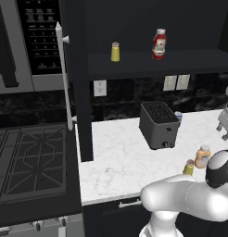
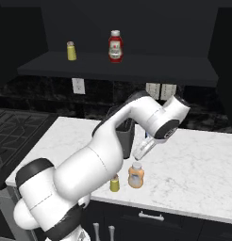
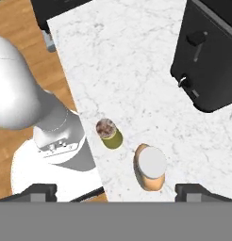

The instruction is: Put the shaker and condiment bottle from the counter next to their counterparts in the cabinet.

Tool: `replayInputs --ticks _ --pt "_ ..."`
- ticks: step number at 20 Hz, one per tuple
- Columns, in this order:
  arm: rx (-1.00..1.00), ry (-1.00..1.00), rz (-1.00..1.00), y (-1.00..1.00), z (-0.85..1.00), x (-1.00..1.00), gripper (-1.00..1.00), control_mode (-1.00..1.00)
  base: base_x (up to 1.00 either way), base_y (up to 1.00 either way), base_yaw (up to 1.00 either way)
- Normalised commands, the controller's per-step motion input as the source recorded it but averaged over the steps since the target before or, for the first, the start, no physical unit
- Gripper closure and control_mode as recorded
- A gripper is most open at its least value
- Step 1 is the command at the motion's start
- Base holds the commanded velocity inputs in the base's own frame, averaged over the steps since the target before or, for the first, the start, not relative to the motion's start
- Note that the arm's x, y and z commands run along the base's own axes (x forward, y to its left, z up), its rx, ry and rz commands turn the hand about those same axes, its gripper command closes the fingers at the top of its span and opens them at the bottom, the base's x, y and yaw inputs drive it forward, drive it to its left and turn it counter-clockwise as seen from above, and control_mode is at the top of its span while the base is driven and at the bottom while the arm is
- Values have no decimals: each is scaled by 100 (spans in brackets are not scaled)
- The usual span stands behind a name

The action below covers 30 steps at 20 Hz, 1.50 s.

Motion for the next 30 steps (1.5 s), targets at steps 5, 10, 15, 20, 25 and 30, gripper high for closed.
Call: replayInputs --ticks 5,10,15,20,25,30 --pt "0 -14 25 -39 -34 0 -100 -100 0 0 0" --pt "0 -4 13 -16 -13 0 -100 -100 0 0 0" --pt "0 0 3 -1 -29 3 -100 -100 0 0 0" --pt "5 0 0 -10 -46 0 -100 -100 0 0 0" --pt "12 2 -1 -5 -15 0 -100 -100 0 0 0" --pt "24 0 -9 -2 -6 0 -100 -100 0 0 0"
